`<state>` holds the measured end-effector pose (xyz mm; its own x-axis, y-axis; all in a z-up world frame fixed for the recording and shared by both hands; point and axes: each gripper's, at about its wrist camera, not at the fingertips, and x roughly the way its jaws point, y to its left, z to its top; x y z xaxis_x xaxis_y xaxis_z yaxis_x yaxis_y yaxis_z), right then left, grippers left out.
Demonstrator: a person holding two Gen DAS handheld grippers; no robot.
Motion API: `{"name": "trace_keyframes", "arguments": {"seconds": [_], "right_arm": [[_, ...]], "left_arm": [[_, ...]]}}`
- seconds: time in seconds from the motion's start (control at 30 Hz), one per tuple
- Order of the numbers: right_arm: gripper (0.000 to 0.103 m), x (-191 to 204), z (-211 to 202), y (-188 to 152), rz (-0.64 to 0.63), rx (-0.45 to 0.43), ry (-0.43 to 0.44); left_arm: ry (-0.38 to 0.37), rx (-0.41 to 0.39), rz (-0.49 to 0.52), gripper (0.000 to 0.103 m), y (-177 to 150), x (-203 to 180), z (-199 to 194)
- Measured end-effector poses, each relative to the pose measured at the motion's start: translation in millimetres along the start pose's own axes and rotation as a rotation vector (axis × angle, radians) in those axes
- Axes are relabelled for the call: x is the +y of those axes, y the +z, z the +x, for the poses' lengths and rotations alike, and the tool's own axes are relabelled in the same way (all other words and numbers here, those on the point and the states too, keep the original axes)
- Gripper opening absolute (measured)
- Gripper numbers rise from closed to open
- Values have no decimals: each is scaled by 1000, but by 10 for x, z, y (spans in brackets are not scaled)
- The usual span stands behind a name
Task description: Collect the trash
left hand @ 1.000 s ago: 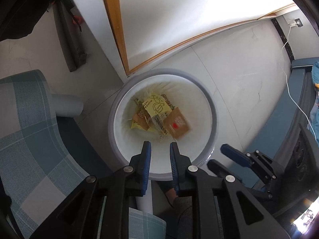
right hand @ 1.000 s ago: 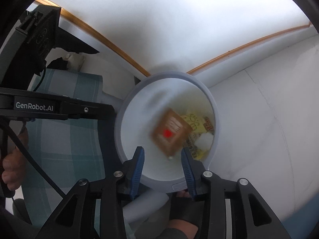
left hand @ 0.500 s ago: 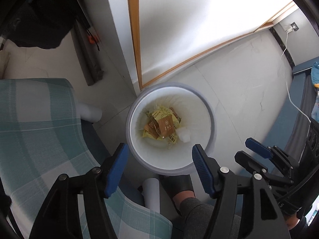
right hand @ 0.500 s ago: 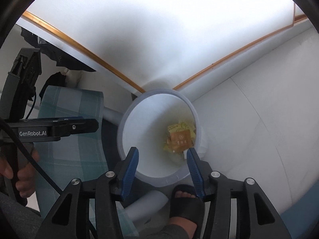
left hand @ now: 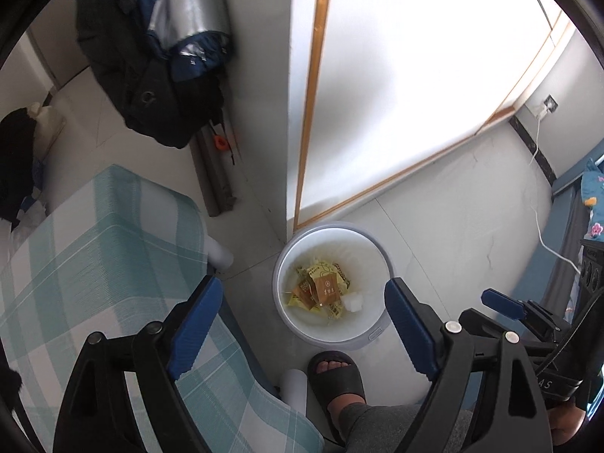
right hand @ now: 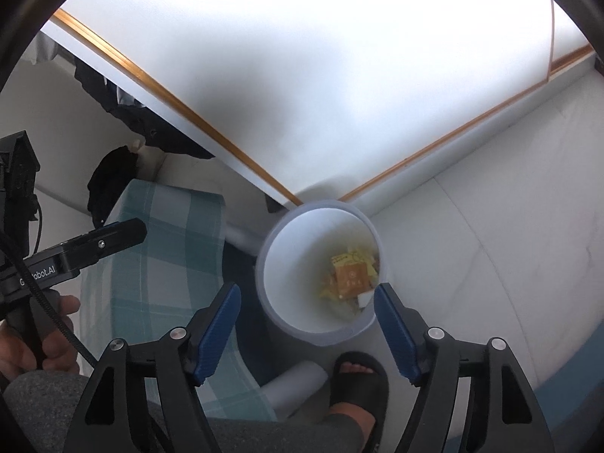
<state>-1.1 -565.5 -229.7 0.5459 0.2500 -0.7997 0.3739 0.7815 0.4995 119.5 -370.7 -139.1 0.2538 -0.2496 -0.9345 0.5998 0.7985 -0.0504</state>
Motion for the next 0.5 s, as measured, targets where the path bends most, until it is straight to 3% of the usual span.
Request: {"name": "trace_keyframes", "arguments": {"seconds": [0.3,0.5], "right_arm": [[78,123,-205,-6,-8,-19,-29],[81,189,-278,-4,-23,-33,-46]], "left_arm": [[39,-62,-44,86,-97,85,-303],[24,-64,-68,86,-134,133,-402]]}}
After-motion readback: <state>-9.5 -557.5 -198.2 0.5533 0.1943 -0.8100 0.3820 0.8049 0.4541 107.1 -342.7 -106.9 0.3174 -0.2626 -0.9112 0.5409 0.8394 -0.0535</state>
